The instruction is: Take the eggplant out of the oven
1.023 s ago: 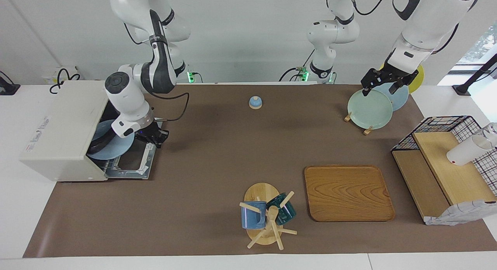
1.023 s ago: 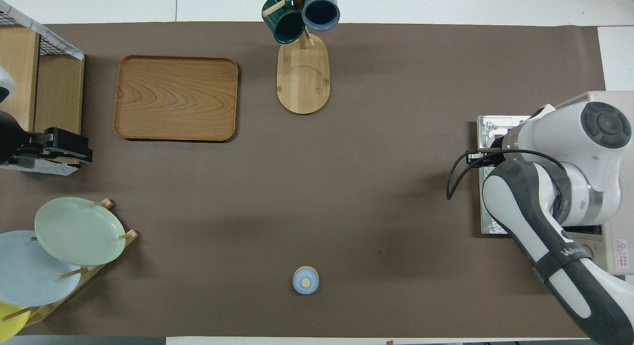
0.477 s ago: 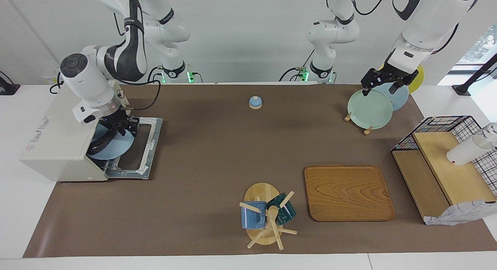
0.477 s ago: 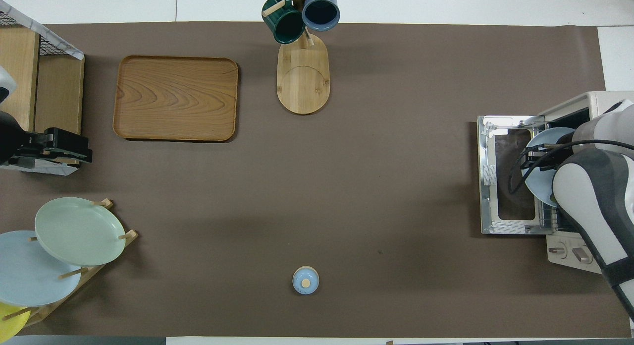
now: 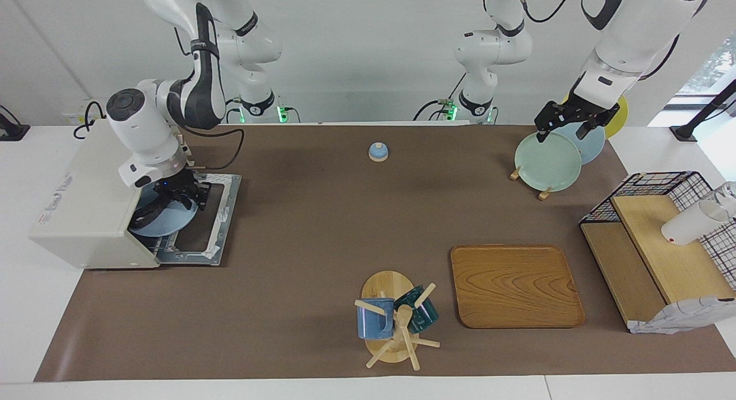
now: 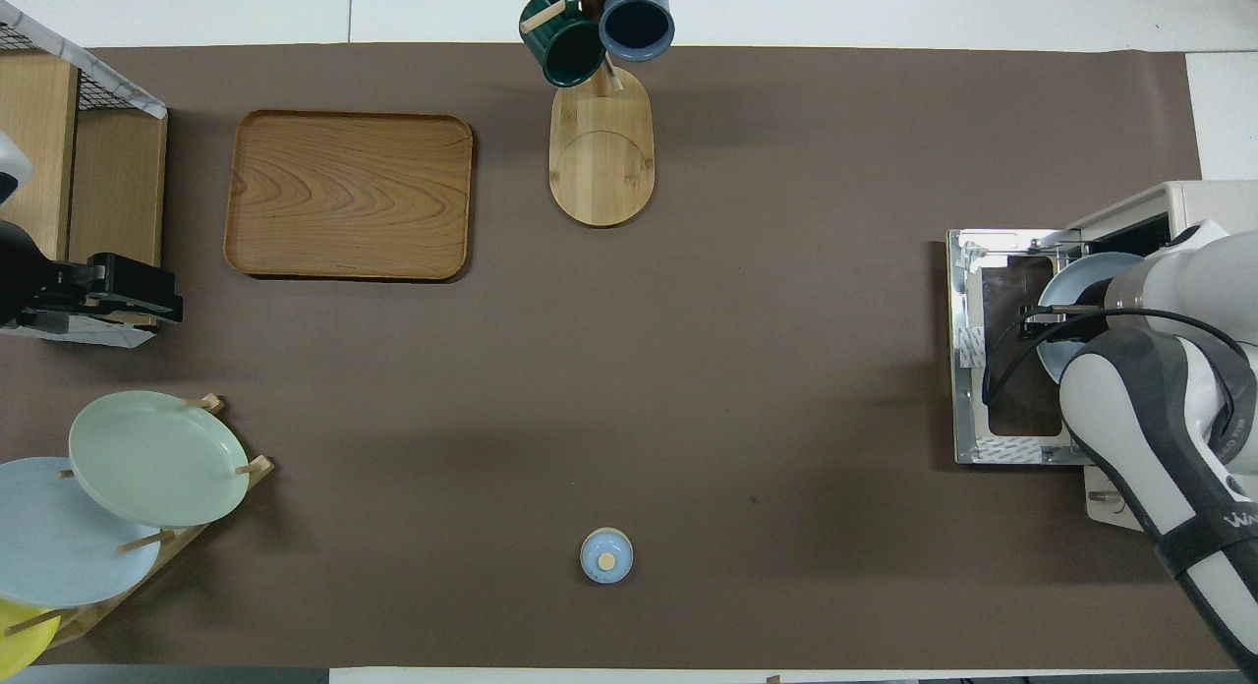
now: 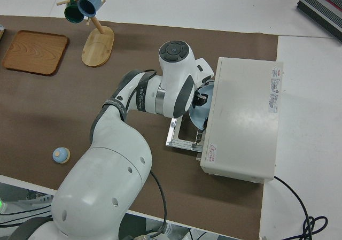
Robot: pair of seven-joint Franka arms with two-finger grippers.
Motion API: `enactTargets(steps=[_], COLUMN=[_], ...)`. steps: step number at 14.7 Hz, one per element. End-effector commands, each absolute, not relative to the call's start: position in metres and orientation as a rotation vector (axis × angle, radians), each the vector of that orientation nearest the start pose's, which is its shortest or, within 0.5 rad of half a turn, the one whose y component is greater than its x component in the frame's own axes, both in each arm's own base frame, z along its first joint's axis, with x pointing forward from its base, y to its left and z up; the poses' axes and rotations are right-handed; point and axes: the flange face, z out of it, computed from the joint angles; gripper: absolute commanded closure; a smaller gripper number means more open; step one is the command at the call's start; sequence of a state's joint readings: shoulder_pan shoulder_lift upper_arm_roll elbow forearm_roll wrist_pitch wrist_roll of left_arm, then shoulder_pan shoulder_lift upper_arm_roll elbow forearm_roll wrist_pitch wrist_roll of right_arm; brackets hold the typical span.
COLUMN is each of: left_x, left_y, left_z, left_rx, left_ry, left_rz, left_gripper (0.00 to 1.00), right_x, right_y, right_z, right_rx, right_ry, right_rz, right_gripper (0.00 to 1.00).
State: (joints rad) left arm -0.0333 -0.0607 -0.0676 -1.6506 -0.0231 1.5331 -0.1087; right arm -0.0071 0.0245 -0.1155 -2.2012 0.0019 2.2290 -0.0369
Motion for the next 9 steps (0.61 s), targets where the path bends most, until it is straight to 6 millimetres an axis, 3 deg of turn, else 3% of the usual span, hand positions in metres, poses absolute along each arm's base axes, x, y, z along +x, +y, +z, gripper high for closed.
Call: enactTargets(steps=[1, 3, 4, 6, 8, 9], left_x=[0.523, 0.523, 0.523, 0.523, 0.523, 0.523], left_y=[-0.054, -0.054, -0.054, -0.054, -0.054, -0.054], left_z=[0.617, 0.617, 0.617, 0.617, 0.617, 0.617], left_rx=[-3.149, -3.149, -3.149, -3.149, -3.149, -3.149], left_ry=[-0.02, -0.02, -0.02, -0.02, -0.02, -0.02], left_rz=[0.092, 0.092, 0.092, 0.092, 0.092, 0.092], left_gripper=[0.0, 0.0, 0.0, 0.0, 0.0, 0.0], right_x=[0.518, 0.517, 0.52, 0.541, 0.55, 0.55], right_y=[-0.064, -0.06, -0.049, 0.011, 0.1, 0.135], right_z=[0.366, 0.366, 0.371, 0.393, 0.421, 0.428], right_rx=[-3.15, -3.15, -3.15, -3.166, -3.244, -3.255], right_ry=[0.031, -0.028, -0.056, -0.111, -0.136, -0.135], right_rz=[0.004, 0.033, 0.067, 0.114, 0.089, 0.05], right_gripper=[1.0, 1.0, 1.0, 1.0, 1.0, 1.0])
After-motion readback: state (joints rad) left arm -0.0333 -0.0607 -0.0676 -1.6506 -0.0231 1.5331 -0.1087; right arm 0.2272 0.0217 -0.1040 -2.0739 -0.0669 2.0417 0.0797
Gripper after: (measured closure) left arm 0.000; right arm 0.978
